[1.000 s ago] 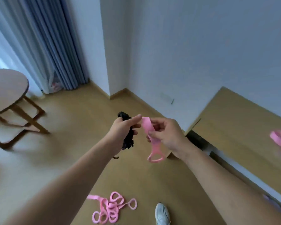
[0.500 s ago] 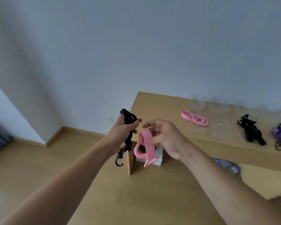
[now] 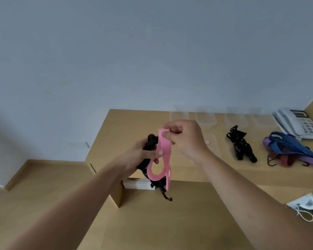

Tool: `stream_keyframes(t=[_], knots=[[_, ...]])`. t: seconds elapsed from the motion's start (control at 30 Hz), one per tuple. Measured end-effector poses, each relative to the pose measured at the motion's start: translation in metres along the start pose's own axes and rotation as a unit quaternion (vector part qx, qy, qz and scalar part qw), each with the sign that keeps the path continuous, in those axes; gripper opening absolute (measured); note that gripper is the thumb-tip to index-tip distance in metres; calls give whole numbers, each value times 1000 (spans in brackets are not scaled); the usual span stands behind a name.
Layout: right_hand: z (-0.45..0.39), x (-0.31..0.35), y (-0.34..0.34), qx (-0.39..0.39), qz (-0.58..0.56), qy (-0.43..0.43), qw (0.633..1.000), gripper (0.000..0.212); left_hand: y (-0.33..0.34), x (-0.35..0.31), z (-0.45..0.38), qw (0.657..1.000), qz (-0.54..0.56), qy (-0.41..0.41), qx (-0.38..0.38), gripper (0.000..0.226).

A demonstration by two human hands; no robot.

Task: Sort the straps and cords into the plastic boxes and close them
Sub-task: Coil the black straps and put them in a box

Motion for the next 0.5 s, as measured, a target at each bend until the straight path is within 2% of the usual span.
stream_keyframes(t=[0.1,0.2,0.27,0.4,0.5], knots=[[-14,-21,-16,-11,17,26,999,13,-1,12,-31,998,-65,-18,-3,29],[-30,-40,-27,-22,71,29,997,8,-14,25,-60,995,-67,-59,-35,21],[-43,-54,-33,-28,120,44,991,2,-26,35,-80,994,-69,-78,-28,26],[-68,-81,-24,-14,7,139,990,6,-46,50,-120,993,-64,-96,7,46],[-92,-80,-14,-38,3,132,991,8,-64,56,-146,993,-56,-99,11,46]])
Point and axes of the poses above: each hand's wrist, its own z-axis away from the middle knuckle, its own y-axis out of the palm, x = y × z, the point moved 6 cm from there along -z, towards the middle knuckle, and after that the axes turned 10 degrees about -z, right-handed, at the moved point
